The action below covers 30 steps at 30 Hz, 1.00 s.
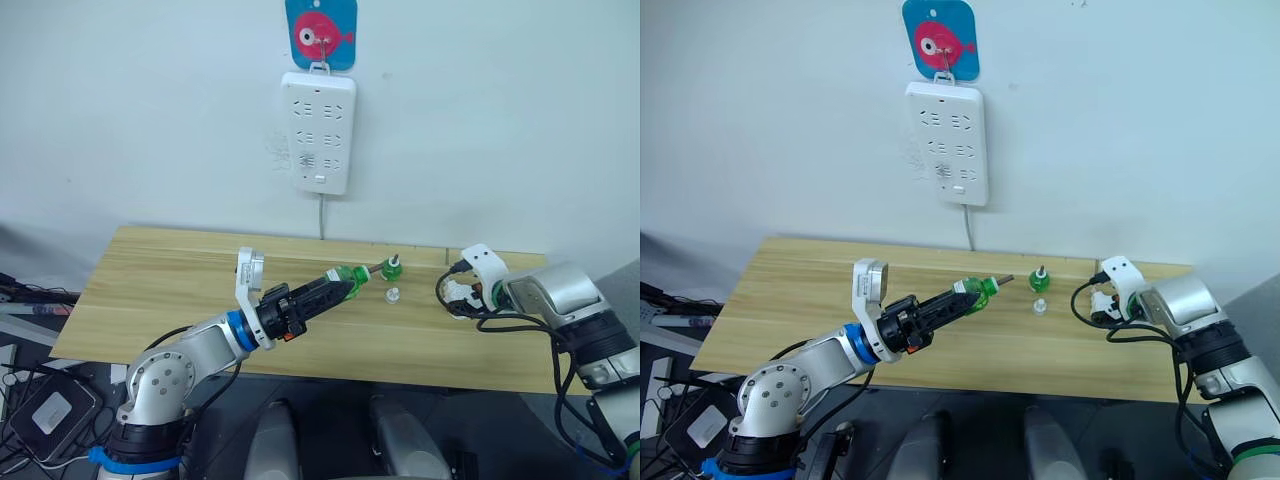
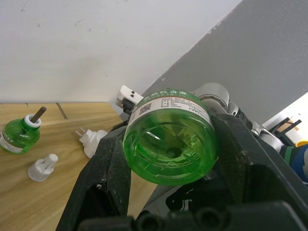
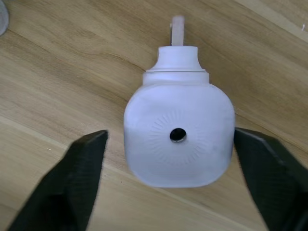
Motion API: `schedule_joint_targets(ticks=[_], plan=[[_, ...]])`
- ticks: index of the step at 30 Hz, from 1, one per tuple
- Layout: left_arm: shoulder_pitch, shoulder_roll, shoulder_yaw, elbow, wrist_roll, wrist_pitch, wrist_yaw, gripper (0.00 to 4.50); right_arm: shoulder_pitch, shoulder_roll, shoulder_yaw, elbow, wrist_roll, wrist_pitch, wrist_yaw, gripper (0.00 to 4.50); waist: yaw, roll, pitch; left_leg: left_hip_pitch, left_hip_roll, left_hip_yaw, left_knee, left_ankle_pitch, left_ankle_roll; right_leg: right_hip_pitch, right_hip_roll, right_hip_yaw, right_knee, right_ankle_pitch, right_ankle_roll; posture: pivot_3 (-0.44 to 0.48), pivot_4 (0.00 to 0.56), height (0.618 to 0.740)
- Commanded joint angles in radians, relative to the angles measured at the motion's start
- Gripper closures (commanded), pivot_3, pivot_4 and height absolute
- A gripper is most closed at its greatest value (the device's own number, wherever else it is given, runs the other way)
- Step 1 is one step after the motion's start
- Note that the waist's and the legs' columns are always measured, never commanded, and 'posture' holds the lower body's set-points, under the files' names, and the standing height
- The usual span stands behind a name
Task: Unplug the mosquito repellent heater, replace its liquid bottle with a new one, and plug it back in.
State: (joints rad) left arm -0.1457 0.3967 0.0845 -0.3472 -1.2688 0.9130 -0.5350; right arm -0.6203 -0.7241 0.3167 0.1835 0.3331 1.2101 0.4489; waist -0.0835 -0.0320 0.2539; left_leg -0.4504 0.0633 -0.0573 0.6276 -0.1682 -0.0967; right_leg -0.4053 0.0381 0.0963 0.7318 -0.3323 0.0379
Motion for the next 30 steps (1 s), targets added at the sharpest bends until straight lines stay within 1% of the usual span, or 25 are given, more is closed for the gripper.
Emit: schedule_joint_targets(ticks=[1,8,12,17,18,21,23,25,30], plan=[[-0.006,-0.008,-0.001,-0.032,-0.003,-0.008,-0.006,2.16,-0.005,0.005,-0.005,0.013,-0.04,-0.035,0.028,1.59,0.0,0.0,0.0,0.0,0.0,0.0,0.0,0.0,0.0,0.0,0.0,0.0,0.0,0.0,0.0,-0.08,0.23,0.704],[-0.018,-0.006,0.003,-0.021,0.0,-0.003,-0.01,2.16,0.015,0.018,-0.014,0.004,-0.087,-0.066,0.057,1.6,-0.002,0.0,0.0,0.0,0.0,0.0,0.0,0.0,0.0,0.0,0.0,0.0,0.0,0.001,0.001,-0.089,0.225,0.704],[-0.037,0.018,0.028,-0.002,-0.022,0.013,-0.019,2.16,0.06,-0.031,-0.094,-0.097,-0.065,-0.09,0.101,1.6,0.0,0.0,0.0,0.0,0.0,0.001,0.001,0.0,0.0,0.0,0.0,0.001,0.0,0.001,0.001,-0.106,0.213,0.704],[-0.064,0.096,0.068,0.033,-0.075,0.07,-0.07,2.16,0.15,-0.053,-0.339,-0.314,0.115,-0.012,0.204,1.6,-0.003,0.0,0.0,0.0,0.0,0.001,0.0,0.0,0.0,-0.001,0.0,0.0,-0.001,0.001,0.001,-0.125,0.208,0.704],[-0.069,0.122,0.072,0.039,-0.082,0.087,-0.095,2.16,0.171,-0.03,-0.423,-0.362,0.19,0.029,0.228,1.6,-0.004,0.0,0.0,0.0,0.0,0.001,0.0,0.0,0.0,-0.001,0.0,0.0,-0.001,0.001,0.001,-0.137,0.207,0.704],[-0.09,0.197,0.08,0.062,-0.101,0.141,-0.165,2.16,0.235,-0.005,-0.604,-0.512,0.41,0.122,0.329,1.6,-0.005,0.0,0.0,0.0,0.001,0.001,-0.001,0.0,0.0,-0.001,0.0,0.0,-0.001,0.001,0.001,-0.149,0.208,0.704],[-0.112,0.231,0.079,0.078,-0.106,0.167,-0.203,2.16,0.243,0.072,-0.727,-0.561,0.568,0.143,0.339,1.6,-0.006,0.0,0.0,0.0,0.001,0.0,-0.001,0.0,0.0,-0.001,0.0,0.0,-0.001,0.001,0.001,-0.154,0.207,0.704],[-0.139,0.253,0.073,0.09,-0.104,0.186,-0.235,2.16,0.24,0.096,-0.766,-0.59,0.662,0.17,0.344,1.6,-0.008,0.0,0.0,0.0,0.001,0.001,0.0,0.0,0.0,-0.001,0.001,0.0,-0.001,0.001,0.001,-0.154,0.207,0.704],[-0.208,0.249,0.069,0.113,-0.109,0.213,-0.256,2.16,0.185,0.116,-0.765,-0.576,0.84,0.234,0.302,1.6,-0.01,0.0,0.0,0.0,0.0,0.002,0.0,0.0,0.0,0.0,0.0,0.001,-0.002,0.002,0.003,-0.146,0.202,0.704]])
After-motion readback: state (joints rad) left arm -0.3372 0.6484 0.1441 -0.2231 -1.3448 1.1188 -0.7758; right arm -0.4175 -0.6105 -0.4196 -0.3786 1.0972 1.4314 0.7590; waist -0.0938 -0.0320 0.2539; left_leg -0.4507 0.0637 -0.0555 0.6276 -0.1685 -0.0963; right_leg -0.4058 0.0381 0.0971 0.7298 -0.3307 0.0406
